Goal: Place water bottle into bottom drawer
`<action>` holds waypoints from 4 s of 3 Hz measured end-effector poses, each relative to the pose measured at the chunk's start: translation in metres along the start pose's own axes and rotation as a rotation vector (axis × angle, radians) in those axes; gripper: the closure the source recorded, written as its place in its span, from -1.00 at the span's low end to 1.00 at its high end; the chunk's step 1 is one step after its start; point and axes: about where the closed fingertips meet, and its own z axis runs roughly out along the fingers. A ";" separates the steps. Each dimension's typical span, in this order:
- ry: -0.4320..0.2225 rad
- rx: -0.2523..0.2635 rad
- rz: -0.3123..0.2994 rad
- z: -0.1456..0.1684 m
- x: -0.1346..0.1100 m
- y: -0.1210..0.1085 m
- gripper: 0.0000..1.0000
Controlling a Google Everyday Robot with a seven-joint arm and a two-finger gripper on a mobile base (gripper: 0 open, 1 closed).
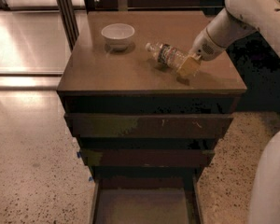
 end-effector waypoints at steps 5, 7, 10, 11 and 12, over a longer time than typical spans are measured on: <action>-0.161 -0.088 0.292 -0.067 0.116 0.129 1.00; -0.193 -0.131 0.339 -0.002 0.150 0.155 1.00; -0.201 -0.160 0.603 0.135 0.259 0.192 1.00; -0.196 -0.175 0.681 0.158 0.284 0.194 1.00; -0.163 -0.196 0.690 0.168 0.292 0.182 1.00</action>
Offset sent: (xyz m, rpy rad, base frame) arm -0.1964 -0.0647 0.0015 0.2948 0.0986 -0.2147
